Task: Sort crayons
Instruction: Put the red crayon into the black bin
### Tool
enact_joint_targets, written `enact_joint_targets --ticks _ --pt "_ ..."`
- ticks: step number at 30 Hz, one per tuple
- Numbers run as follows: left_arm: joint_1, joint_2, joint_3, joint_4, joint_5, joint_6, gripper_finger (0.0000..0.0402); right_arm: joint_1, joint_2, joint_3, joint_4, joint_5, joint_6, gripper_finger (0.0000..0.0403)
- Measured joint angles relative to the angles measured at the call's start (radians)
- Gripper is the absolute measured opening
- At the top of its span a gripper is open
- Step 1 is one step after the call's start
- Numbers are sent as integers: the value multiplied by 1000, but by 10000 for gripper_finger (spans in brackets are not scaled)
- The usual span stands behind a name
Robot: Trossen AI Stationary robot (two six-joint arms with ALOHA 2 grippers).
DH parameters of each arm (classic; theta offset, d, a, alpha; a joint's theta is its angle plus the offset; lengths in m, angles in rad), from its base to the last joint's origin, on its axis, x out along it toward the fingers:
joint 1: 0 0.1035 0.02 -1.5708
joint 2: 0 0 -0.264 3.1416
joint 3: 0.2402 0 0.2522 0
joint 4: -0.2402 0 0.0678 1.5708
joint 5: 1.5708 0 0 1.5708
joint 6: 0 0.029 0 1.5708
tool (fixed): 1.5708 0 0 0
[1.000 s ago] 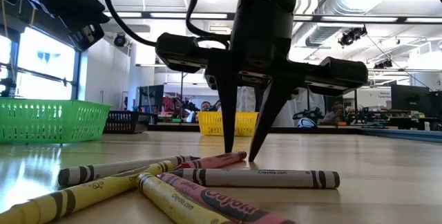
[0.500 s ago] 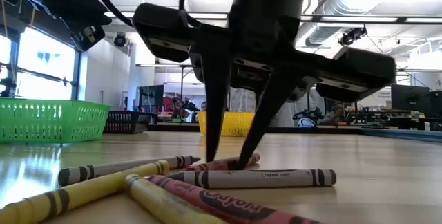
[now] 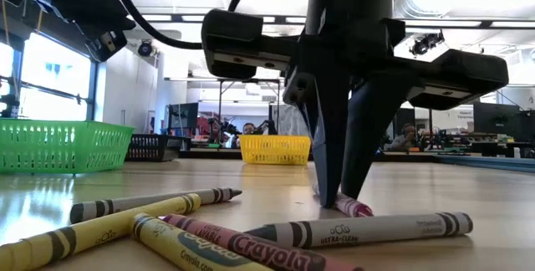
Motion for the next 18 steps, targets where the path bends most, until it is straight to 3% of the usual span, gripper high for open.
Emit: enact_joint_targets --ticks 8,18 --pt "0 0 0 1 -1 0 64 -30 -5 -3 6 22 -75 12" --pt "13 0 0 9 -15 0 64 -86 -138 -7 0 340 -178 10"
